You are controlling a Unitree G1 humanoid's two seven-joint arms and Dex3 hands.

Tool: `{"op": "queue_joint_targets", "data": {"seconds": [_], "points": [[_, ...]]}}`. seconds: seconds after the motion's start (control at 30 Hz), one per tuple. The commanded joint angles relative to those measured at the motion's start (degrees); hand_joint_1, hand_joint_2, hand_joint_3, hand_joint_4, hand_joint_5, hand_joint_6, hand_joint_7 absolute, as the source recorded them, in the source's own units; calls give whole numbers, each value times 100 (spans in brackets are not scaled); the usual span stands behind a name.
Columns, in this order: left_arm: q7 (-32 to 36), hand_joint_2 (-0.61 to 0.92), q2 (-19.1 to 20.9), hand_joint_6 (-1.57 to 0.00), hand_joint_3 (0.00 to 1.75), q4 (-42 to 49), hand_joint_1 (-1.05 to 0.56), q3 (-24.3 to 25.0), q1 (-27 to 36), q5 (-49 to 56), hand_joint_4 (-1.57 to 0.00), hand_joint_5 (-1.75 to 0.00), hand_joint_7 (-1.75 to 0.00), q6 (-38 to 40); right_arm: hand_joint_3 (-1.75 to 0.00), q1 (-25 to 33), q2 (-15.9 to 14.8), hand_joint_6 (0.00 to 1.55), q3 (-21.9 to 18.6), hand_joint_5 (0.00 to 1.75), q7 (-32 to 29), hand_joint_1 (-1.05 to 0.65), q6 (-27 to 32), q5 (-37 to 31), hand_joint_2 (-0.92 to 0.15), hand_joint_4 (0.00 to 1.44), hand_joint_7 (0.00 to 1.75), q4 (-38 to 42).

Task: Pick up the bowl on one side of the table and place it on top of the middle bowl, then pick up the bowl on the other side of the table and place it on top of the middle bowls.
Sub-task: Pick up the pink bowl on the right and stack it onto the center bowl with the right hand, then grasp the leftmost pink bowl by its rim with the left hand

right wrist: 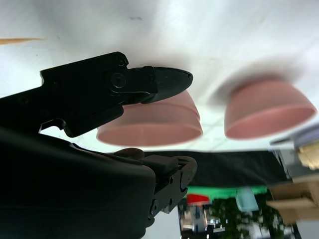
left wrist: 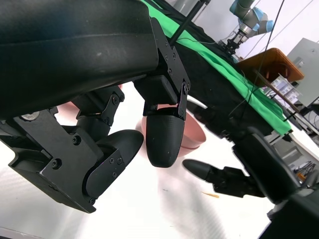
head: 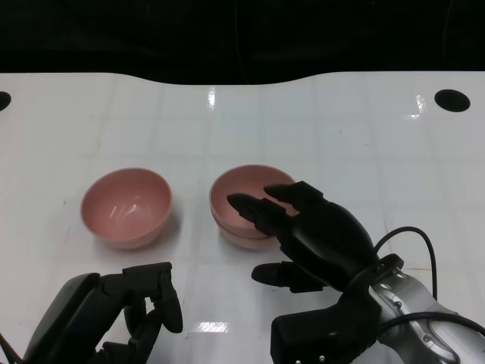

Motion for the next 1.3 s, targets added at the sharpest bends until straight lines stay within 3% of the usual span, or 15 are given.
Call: {"op": "queue_joint_targets", "data": {"seconds": [0.03, 0.27, 0.4, 0.67, 0.7, 0.73, 0.8, 0.9, 0.93, 1.0, 1.13, 1.2, 1.3], "points": [[68, 35, 88, -79, 145, 56, -10, 48, -20, -35, -84, -172, -148, -83, -43, 266, -129, 13, -187, 44, -85, -64, -86, 152, -92, 0, 0, -413], [56, 34, 110, -79, 146, 43, -10, 61, -35, -28, -85, -172, -148, -77, -29, 742, -283, 29, -535, 76, -81, -52, -197, 335, -92, 2, 9, -1118], [53, 34, 117, -79, 146, 53, -11, 70, -76, -36, -86, -172, -149, -54, -11, 1016, -421, 52, -824, 98, -86, -35, -450, 647, -91, 25, 21, -1386], [24, 34, 137, -79, 146, 65, -11, 112, -92, -129, -85, -170, -148, -29, -8, 1678, -761, 81, -1431, 123, 307, -21, -1236, 1793, -92, 60, 41, -1873], [18, 34, 138, -79, 145, 62, -10, 126, -92, -161, -85, -168, -146, -22, -13, 1796, -790, 80, -1505, 129, 371, -19, -1354, 1966, -90, 59, 47, -1945], [28, 33, 128, -80, 145, 62, -11, 139, -93, -189, -84, -165, -141, -24, -31, 1909, -819, 78, -1576, 132, 414, -17, -1456, 2095, -81, 60, 59, -2011], [44, 34, 110, -80, 142, 65, -11, 155, -97, -238, -83, -159, -135, -31, -80, 2077, -854, 76, -1697, 133, 469, -15, -1604, 2225, -55, 63, 73, -2102], [75, 40, 101, -79, 133, 31, -12, 189, -81, -255, -81, -151, -127, -46, -104, 2343, -863, 79, -1889, 131, 575, -9, -1847, 2573, -43, 69, 79, -2221], [89, 46, 95, -79, 122, 6, -13, 208, -64, -254, -79, -144, -118, -50, -116, 2434, -871, 83, -1955, 135, 633, -6, -1896, 2692, -40, 73, 83, -2282], [117, 52, 73, -80, 113, -54, -14, 245, -34, -242, -78, -139, -110, -29, -126, 2560, -913, 85, -2072, 138, 772, -4, -1911, 2848, -37, 75, 87, -2411], [201, 70, 29, -77, 69, -320, -19, 338, 41, -57, -67, -129, -80, 205, -149, 2691, -985, 93, -2307, 156, 1032, -2, -1876, 3022, -30, 85, 97, -2572], [288, 75, 22, -75, 49, -457, -20, 381, 64, 81, -62, -119, -64, 279, -156, 2697, -949, 94, -2391, 169, 1074, -1, -1902, 3031, -25, 88, 108, -2542], [424, 83, 12, -74, 22, -715, -24, 458, 71, 418, -60, -104, -43, 517, -167, 2696, -881, 92, -2442, 174, 1043, -2, -1908, 2895, -17, 95, 130, -2520]]}}
